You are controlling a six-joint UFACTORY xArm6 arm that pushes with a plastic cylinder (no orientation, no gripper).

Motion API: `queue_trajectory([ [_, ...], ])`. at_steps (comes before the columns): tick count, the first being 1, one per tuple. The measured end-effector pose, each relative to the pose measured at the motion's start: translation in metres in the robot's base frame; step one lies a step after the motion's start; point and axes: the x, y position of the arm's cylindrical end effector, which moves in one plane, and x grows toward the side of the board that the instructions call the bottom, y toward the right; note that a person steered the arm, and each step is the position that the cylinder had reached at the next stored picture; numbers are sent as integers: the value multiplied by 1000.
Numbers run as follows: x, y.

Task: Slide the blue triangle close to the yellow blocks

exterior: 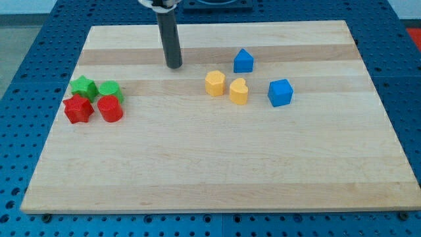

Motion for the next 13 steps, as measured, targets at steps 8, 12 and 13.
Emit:
queue_trajectory([
  [8, -25, 164],
  [12, -10, 145],
  [13, -10, 131],
])
